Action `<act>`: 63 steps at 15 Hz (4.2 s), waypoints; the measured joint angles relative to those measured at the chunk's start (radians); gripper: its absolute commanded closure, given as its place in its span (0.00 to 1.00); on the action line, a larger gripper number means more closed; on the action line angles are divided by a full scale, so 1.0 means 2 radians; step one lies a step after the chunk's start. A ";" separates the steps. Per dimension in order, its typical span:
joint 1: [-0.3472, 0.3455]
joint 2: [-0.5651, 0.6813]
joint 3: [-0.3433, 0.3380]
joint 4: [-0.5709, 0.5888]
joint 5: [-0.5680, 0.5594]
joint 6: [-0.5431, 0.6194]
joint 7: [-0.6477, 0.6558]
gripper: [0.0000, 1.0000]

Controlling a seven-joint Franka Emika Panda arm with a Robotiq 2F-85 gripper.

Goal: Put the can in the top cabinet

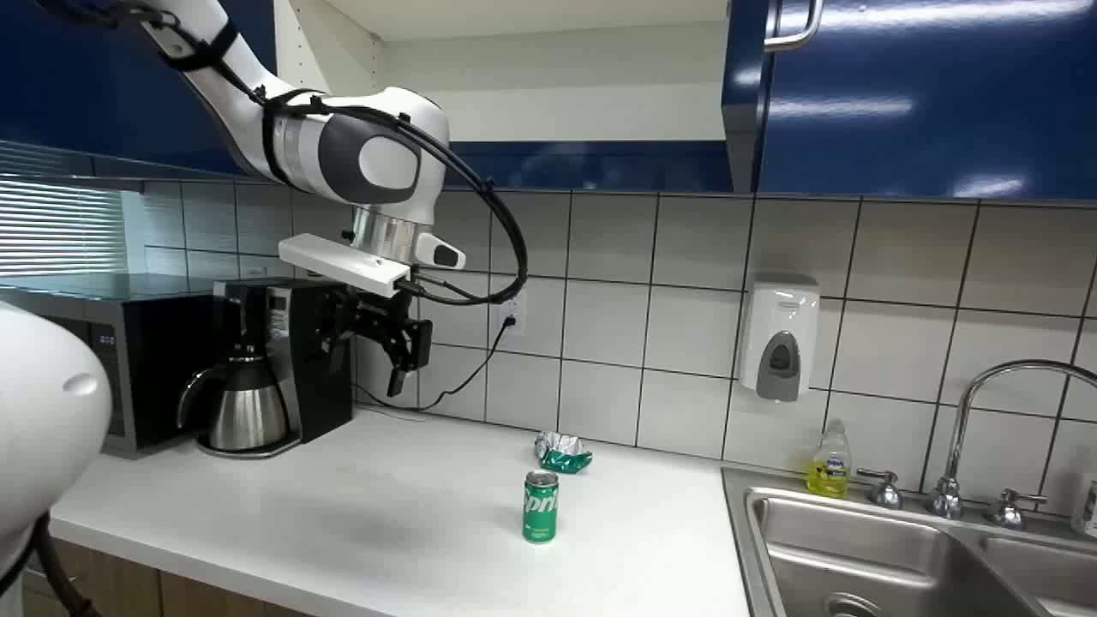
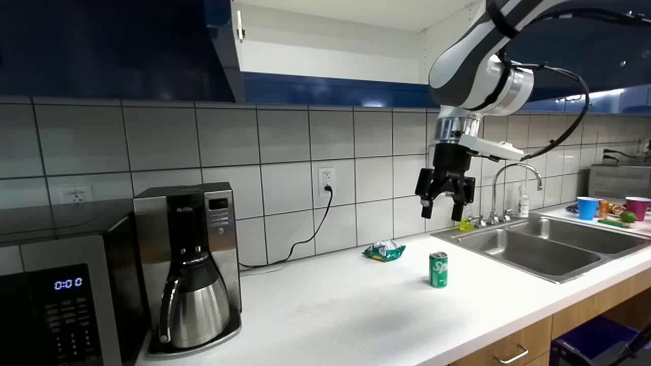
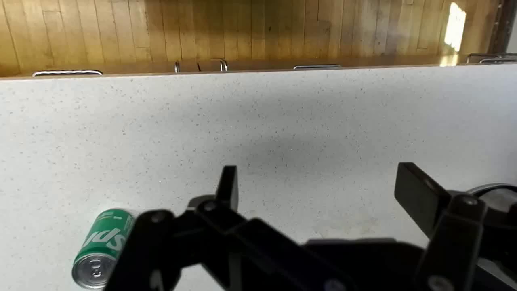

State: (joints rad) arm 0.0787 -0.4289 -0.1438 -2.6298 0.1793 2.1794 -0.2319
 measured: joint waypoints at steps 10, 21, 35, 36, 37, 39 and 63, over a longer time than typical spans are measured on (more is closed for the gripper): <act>0.000 0.000 0.000 0.000 0.000 0.000 0.000 0.00; -0.037 0.071 -0.007 0.007 -0.022 0.064 0.000 0.00; -0.074 0.270 -0.018 0.070 -0.036 0.202 -0.013 0.00; -0.077 0.286 -0.017 0.077 -0.036 0.210 -0.014 0.00; -0.080 0.301 -0.016 0.082 -0.036 0.219 -0.014 0.00; -0.088 0.328 -0.013 0.092 -0.036 0.236 -0.014 0.00; -0.121 0.466 0.016 0.159 -0.058 0.441 0.011 0.00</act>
State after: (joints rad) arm -0.1642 0.5024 -0.1124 -2.3110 0.0630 3.0615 -0.2106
